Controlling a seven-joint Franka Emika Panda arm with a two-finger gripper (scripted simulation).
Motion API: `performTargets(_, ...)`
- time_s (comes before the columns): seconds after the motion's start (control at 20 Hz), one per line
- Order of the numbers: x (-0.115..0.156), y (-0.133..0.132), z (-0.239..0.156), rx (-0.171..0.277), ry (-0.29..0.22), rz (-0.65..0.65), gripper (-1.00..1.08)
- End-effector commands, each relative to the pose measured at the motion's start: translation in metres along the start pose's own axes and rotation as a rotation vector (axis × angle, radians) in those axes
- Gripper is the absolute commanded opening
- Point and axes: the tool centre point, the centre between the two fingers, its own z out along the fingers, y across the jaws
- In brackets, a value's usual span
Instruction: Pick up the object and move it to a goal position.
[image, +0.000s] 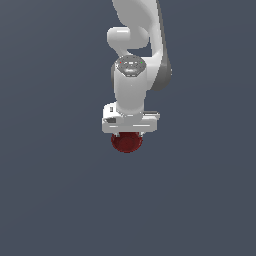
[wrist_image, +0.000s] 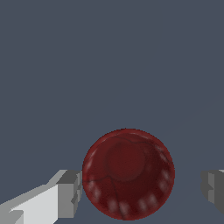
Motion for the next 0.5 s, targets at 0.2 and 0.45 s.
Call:
performTargets(0.2, 0.0, 0.007, 0.0, 0.001, 0.001, 0.006, 0.28)
performTargets(0.45, -0.001, 0.013, -0.001, 0.001, 0.005, 0.01, 0.28)
